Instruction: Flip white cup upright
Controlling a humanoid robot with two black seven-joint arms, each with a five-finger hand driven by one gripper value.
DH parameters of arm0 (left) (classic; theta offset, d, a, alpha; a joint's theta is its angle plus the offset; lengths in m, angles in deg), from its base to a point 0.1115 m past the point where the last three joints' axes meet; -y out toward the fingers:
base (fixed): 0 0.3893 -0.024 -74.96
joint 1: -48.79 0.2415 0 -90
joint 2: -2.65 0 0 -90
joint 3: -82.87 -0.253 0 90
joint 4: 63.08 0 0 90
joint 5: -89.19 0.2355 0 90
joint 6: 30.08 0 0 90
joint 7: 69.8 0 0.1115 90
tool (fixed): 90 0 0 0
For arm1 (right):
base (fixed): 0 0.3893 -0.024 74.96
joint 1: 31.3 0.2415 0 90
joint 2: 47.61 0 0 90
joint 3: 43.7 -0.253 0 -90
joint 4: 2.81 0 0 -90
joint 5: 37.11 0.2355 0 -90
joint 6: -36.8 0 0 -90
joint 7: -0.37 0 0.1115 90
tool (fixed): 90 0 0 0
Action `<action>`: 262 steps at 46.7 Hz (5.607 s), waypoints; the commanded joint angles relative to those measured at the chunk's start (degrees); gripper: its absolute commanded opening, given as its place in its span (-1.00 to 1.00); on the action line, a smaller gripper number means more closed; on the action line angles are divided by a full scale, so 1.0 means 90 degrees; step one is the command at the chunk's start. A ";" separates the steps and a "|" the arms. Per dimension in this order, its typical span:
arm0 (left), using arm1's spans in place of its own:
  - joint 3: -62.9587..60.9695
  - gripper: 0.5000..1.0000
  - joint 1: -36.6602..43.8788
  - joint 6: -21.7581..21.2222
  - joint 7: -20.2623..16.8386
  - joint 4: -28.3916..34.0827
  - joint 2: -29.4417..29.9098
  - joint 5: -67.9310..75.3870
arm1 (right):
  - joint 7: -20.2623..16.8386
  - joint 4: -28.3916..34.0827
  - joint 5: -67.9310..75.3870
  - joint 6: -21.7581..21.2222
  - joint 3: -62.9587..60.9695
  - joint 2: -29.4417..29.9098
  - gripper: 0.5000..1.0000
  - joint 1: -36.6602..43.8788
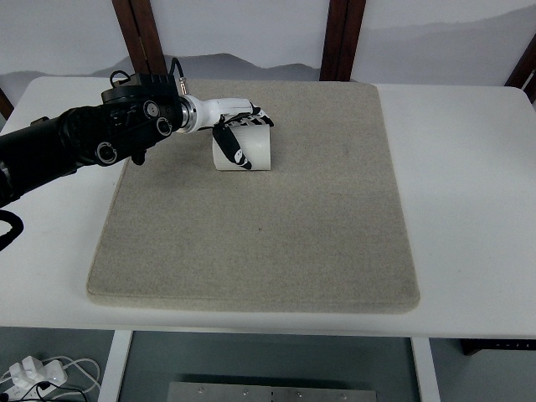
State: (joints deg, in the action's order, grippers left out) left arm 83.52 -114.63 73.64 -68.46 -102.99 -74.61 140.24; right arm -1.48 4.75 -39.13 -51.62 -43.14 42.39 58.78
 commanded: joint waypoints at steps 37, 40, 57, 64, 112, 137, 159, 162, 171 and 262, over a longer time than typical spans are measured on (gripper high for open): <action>0.2183 -0.19 0.0833 0.0106 -0.1291 -0.0009 0.0488 -0.2204 | 0.0000 0.0000 0.0000 0.0000 -0.0004 0.0000 0.81 0.0001; 0.2193 -0.19 0.0921 0.0126 -0.1408 -0.0009 0.0537 -0.2498 | 0.0000 0.0000 0.0000 0.0000 0.0006 0.0000 0.81 0.0001; 0.2973 -0.19 0.1663 0.0897 -0.2541 0.0440 0.0498 -0.3055 | 0.0000 0.0000 0.0000 0.0000 -0.0004 0.0000 0.81 0.0001; 0.3189 -0.17 0.1868 0.1122 -0.2961 0.0577 0.0469 -0.3055 | 0.0000 0.0000 0.0000 0.0000 0.0006 0.0000 0.81 0.0001; 0.2857 -0.18 0.2122 0.1288 -0.4038 0.1925 -0.0664 -0.2880 | 0.0000 0.0000 0.0000 0.0000 -0.0004 0.0000 0.81 0.0001; 0.2466 -0.11 0.2152 0.0956 -0.4038 0.1964 -0.0664 -0.2870 | 0.0000 0.0000 0.0000 0.0000 0.0006 0.0000 0.81 0.0001; 0.2427 0.51 0.2152 0.0937 -0.4038 0.2061 -0.0654 -0.2880 | 0.0000 0.0000 0.0000 0.0000 0.0006 0.0000 0.81 0.0001; 0.2417 0.55 0.2152 0.0937 -0.4038 0.2061 -0.0654 -0.2880 | 0.0000 0.0000 0.0000 0.0000 -0.0004 0.0000 0.81 0.0001; 0.2417 0.70 0.2152 0.0937 -0.4038 0.2061 -0.0635 -0.2870 | 0.0000 0.0000 0.0000 0.0000 0.0006 0.0000 0.81 0.0001; 0.3394 0.98 0.1790 0.1425 -0.4038 0.2032 0.0000 -0.4041 | 0.0000 0.0000 0.0000 0.0000 -0.0004 0.0000 0.81 0.0001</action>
State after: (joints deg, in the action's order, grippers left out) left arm 114.07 -98.53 86.87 -104.80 -84.89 -74.74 105.95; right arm -1.49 4.76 -39.13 -51.62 -43.11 42.39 58.79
